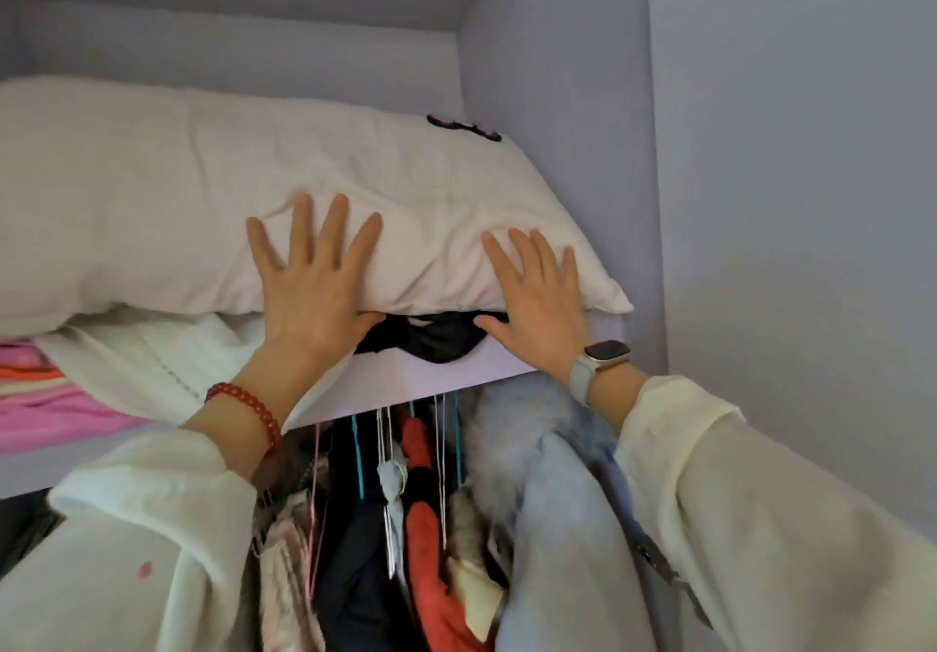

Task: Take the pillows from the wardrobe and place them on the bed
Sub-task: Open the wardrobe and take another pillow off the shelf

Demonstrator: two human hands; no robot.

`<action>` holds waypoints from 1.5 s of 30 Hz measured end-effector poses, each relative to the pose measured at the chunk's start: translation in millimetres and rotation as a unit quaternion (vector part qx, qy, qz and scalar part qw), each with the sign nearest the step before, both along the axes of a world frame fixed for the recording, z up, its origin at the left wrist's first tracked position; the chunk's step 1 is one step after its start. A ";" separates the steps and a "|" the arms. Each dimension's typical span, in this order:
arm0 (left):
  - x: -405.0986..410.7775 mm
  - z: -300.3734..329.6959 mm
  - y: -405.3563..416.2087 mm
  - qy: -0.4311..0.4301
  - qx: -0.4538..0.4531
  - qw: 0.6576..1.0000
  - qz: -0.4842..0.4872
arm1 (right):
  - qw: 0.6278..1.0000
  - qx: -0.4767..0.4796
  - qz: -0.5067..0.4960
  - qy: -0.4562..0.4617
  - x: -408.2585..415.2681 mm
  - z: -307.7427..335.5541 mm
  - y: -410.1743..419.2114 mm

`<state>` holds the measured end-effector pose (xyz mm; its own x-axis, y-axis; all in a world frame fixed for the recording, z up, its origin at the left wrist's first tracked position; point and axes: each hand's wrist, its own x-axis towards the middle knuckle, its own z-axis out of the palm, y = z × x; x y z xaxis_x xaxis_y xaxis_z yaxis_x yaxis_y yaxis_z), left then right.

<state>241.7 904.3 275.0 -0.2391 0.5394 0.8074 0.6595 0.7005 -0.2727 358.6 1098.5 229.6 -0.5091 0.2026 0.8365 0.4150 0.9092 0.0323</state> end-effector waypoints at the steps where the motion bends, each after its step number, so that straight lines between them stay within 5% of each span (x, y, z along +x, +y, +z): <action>1: -5.3 6.6 4.7 0.011 0.011 1.000 0.003 | 1.000 0.015 -0.004 0.006 -8.4 5.4 6.7; 9: 0.4 48.7 36.3 0.148 0.170 0.974 0.002 | 0.980 0.072 0.033 0.185 -26.8 54.2 16.6; 17: 75.1 106.2 13.0 0.240 0.308 0.919 -0.049 | 0.924 0.083 0.045 0.370 43.8 131.3 -30.0; 26: 191.7 83.6 -21.6 0.329 0.334 0.877 -0.109 | 0.913 0.093 0.040 0.396 174.4 118.0 -62.4; 35: 260.1 29.7 -55.3 0.282 0.249 0.921 -0.106 | 0.934 0.058 0.034 0.352 236.8 47.8 -85.9; 45: 298.2 7.9 -62.1 0.268 0.294 0.903 -0.162 | 0.912 0.090 0.084 0.391 269.3 42.2 -85.6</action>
<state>540.0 842.2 282.8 0.3637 -0.0476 0.9303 0.7395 0.6221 -0.2573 627.9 1012.9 271.8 0.2452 0.0011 0.9695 0.2308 0.9712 -0.0595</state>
